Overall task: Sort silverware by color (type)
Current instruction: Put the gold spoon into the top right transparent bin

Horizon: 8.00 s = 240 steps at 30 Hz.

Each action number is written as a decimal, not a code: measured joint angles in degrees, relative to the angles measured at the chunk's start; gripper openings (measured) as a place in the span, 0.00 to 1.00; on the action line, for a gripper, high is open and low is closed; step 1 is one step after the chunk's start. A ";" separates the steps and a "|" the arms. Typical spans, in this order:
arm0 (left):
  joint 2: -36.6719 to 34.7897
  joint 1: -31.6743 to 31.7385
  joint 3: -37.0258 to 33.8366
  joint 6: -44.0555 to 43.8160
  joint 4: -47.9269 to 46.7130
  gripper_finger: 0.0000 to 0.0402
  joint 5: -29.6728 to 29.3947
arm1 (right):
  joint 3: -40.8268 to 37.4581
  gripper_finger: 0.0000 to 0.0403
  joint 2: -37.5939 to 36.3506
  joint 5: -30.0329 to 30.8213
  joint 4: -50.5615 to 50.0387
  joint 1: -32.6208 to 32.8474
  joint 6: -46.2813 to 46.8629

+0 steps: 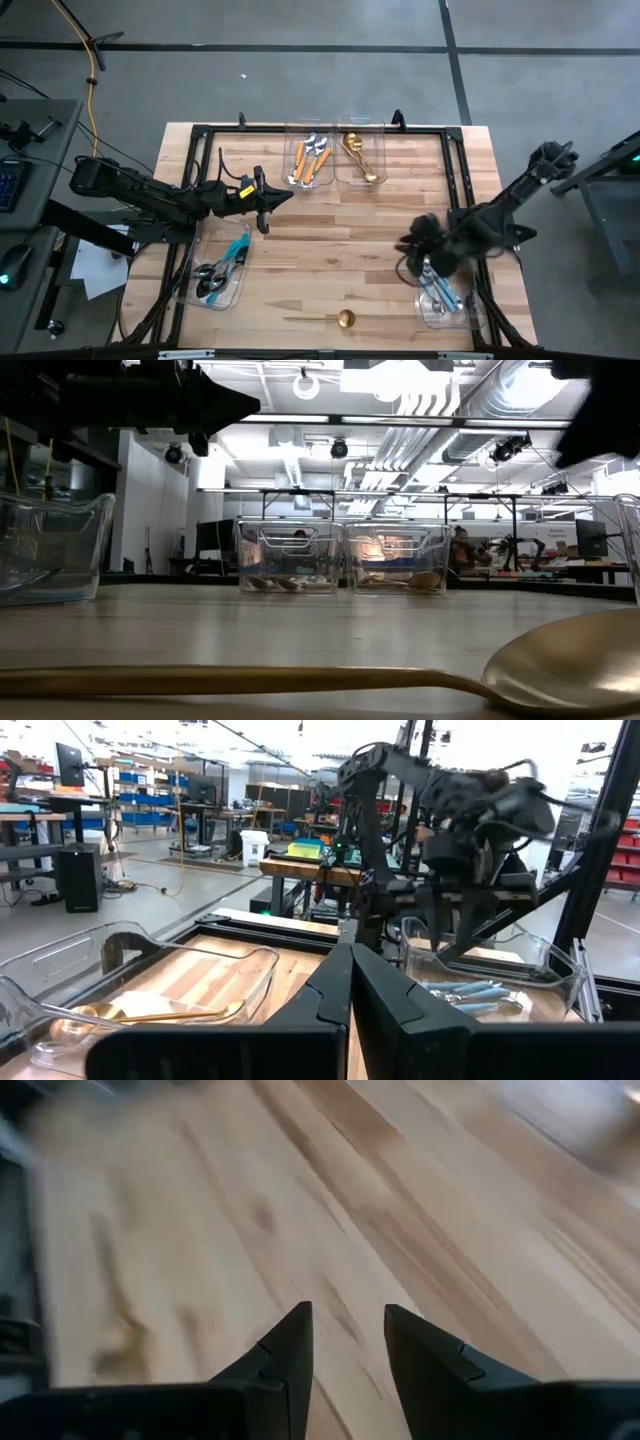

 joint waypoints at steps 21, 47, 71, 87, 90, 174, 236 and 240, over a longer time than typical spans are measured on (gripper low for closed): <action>-0.98 -1.26 -0.02 5.48 1.90 0.00 6.28 | -11.69 0.27 12.89 -22.88 78.49 -28.67 -71.03; -0.98 -2.11 -0.02 6.86 -0.52 0.00 1.27 | -11.63 0.27 13.89 -22.88 80.69 -31.56 -65.47; -0.98 -2.09 -0.02 3.74 -0.76 0.00 1.30 | 20.22 0.27 30.32 -32.17 9.16 -12.18 -3.89; -0.97 -2.09 -0.02 3.48 -1.83 0.00 1.30 | 20.25 0.27 43.61 -42.51 26.53 -8.48 12.84; -0.96 -2.09 -0.02 3.48 -1.85 0.00 1.30 | 20.25 0.27 45.18 -42.55 29.16 -8.48 13.10; -0.98 -2.09 -0.02 4.07 -3.04 0.09 1.24 | 20.18 0.00 23.88 -12.32 -1.62 -11.70 -3.02; 16.21 -2.13 15.50 -9.22 -16.65 0.49 4.42 | 20.19 0.00 9.11 6.90 1.77 -19.74 -30.59; 19.16 -1.34 17.16 -11.46 -17.19 0.49 9.91 | 20.20 0.00 10.40 5.59 2.32 -20.77 -31.53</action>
